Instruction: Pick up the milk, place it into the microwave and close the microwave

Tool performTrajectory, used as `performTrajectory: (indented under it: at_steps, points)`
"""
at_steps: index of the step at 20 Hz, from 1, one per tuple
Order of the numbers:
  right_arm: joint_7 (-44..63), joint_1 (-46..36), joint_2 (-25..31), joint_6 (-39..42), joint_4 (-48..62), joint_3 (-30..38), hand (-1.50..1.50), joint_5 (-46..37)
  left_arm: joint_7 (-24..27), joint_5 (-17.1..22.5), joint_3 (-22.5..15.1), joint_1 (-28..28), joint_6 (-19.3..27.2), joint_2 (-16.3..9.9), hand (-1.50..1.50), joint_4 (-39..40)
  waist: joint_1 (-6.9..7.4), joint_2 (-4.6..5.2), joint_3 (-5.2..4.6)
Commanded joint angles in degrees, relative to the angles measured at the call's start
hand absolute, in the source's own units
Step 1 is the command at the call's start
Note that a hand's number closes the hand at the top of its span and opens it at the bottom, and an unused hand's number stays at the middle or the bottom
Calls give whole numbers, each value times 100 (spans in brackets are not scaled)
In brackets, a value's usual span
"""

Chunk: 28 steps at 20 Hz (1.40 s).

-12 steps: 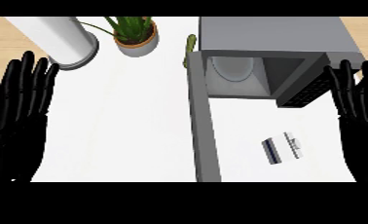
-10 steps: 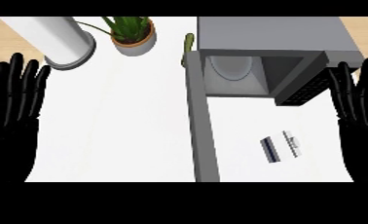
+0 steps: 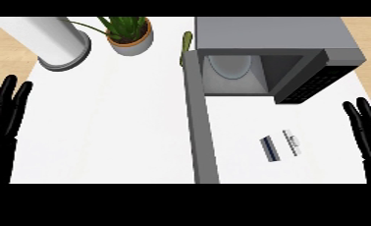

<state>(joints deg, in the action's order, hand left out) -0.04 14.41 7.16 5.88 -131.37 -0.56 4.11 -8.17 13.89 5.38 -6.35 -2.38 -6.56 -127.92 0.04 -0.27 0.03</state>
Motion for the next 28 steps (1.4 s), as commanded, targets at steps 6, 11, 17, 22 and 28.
performTrajectory:
  at_steps: [6, 11, 17, 22, 28]
  points:
    - [-221, 690, -370, -34, -84, -118, -150, -408, -284, 896, 420, -1373, -483, 90, -150, -1244, 21, 11, -3]
    - [-136, 487, -225, -5, 244, 256, -150, -365, 132, 1551, 946, -2081, -1175, 136, -150, -1279, 78, 8, -6]
    - [-970, 792, -415, -81, 1244, 319, -150, -776, 231, 1593, 1031, -2427, -1467, 311, -150, -1386, 84, 3, -2]
    - [-1509, 552, -534, -325, 2348, 508, -150, -1046, 216, 1800, 1297, -2454, -1542, 265, -150, -1434, 102, 11, 1]
    - [-2325, 322, -324, -246, 3887, 1134, -150, -831, 371, 2041, 1471, -2820, -1945, 263, -150, -1444, 145, 10, 8]
